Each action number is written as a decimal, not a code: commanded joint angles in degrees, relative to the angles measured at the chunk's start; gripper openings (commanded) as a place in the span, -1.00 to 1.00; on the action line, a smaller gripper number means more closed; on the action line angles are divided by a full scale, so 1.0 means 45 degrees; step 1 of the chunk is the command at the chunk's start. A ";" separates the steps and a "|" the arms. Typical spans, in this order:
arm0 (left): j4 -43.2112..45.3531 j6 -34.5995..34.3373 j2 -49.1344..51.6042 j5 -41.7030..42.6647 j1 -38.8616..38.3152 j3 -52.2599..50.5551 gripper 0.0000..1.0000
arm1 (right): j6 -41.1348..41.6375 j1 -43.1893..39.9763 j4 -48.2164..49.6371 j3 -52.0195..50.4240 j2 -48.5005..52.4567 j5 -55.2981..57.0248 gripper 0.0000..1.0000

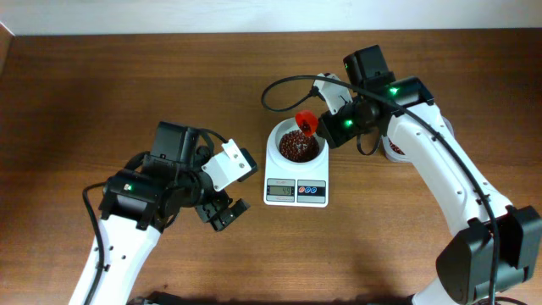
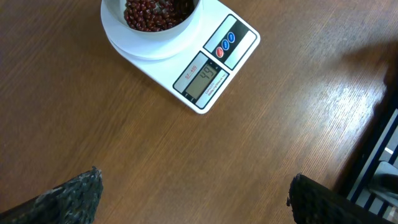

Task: Scoop and weigh 50g on scale
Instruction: 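Hold the scoop tilted over the bowl and shake out remaining beans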

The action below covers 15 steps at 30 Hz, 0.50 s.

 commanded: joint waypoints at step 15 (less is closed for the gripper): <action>0.0015 0.0194 -0.0053 0.0223 0.0063 0.0209 0.98 | 0.0345 0.0058 -0.0005 0.0214 -0.0296 0.0670 -0.92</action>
